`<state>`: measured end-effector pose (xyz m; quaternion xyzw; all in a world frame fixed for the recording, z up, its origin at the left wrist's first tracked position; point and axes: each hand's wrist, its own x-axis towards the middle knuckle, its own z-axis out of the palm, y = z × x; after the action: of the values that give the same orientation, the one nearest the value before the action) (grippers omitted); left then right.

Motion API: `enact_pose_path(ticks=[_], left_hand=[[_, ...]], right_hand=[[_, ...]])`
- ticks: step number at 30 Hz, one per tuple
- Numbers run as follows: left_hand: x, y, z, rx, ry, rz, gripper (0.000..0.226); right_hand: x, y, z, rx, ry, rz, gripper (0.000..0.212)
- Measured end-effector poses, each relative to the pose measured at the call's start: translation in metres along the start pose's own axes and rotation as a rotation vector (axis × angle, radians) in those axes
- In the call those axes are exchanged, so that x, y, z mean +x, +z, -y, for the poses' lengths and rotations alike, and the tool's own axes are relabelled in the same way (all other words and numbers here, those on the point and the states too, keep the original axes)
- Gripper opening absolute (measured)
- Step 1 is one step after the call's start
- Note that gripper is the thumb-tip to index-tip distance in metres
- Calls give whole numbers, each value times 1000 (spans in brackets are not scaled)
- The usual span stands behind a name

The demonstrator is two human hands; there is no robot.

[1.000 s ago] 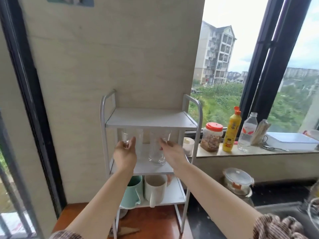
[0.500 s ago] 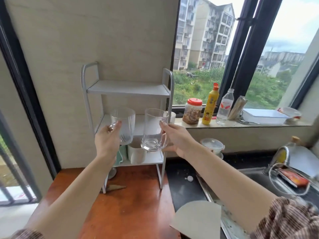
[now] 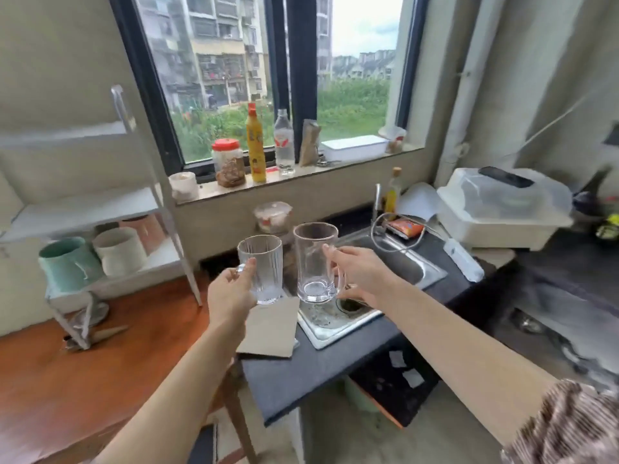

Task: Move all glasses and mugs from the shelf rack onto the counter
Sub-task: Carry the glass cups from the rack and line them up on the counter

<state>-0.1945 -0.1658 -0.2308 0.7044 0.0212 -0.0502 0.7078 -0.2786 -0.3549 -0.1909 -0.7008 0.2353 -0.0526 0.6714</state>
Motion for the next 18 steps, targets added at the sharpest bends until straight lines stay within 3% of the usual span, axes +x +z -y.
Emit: enact_pose_path(ticks=[11,18], left_hand=[[-129,263,65,122,-165,472,31],[-214,444,102,167,-261,826,35]], right_hand=[[-113,-263,-98,155,219,-475,23],[-155,-421,-155,259,276,-768,26]])
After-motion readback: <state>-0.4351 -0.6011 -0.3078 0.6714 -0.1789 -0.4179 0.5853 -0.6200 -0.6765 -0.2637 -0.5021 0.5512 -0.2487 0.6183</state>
